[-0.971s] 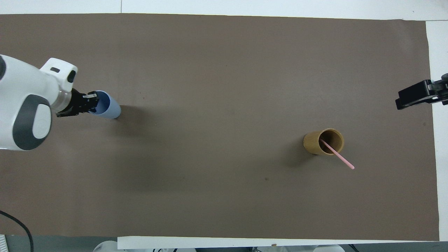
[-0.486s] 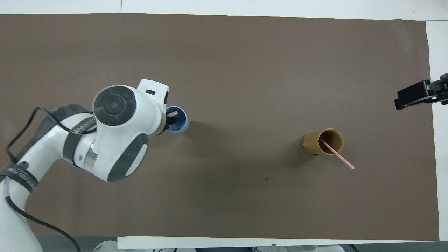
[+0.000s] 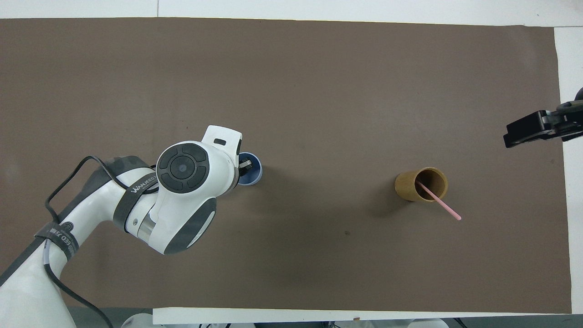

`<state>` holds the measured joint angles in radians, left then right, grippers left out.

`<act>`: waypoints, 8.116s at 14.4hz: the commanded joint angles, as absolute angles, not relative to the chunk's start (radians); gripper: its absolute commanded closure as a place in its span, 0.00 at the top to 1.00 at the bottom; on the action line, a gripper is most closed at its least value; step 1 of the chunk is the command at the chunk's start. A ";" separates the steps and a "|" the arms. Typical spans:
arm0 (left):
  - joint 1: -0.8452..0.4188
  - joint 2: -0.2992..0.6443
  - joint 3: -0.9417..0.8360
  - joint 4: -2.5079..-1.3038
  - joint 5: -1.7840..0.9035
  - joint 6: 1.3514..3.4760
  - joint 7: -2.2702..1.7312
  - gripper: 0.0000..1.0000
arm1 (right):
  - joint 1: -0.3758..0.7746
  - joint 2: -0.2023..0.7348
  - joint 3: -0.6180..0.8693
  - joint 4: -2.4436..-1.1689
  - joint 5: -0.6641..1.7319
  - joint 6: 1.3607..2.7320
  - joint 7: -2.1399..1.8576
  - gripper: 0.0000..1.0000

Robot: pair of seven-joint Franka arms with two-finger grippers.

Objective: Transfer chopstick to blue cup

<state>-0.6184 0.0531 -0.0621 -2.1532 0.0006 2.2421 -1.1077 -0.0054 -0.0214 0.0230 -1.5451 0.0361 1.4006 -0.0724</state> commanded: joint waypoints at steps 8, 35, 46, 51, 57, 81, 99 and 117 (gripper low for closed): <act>-0.609 0.035 -0.054 -2.132 -0.012 2.235 -1.112 1.00 | 0.052 -0.152 0.025 -1.877 0.124 1.640 -0.064 0.99; 0.021 -0.046 -0.046 -1.657 -0.003 1.555 -0.054 1.00 | 0.051 -0.192 0.023 -2.241 0.060 1.732 -0.155 0.29; 0.021 -0.046 -0.046 -1.657 -0.003 1.555 -0.054 1.00 | 0.054 -0.144 0.023 -2.131 0.060 1.610 -0.144 0.04; 0.021 -0.046 -0.046 -1.657 -0.003 1.555 -0.054 1.00 | 0.057 -0.092 0.021 -1.820 0.035 1.286 -0.144 0.04; 0.021 -0.046 -0.046 -1.657 -0.003 1.555 -0.054 1.00 | 0.126 0.007 0.026 -1.417 0.138 0.991 -0.004 0.03; 0.021 -0.046 -0.048 -1.657 -0.003 1.555 -0.054 1.00 | 0.644 0.253 0.032 -1.519 0.589 1.815 1.143 0.00; 0.021 -0.046 -0.046 -1.657 -0.003 1.555 -0.054 1.00 | 0.588 0.272 0.032 -1.577 0.620 1.818 1.089 0.94; 0.021 -0.046 -0.046 -1.657 -0.003 1.555 -0.054 1.00 | 0.011 0.008 0.020 -1.425 -0.055 1.335 0.034 1.00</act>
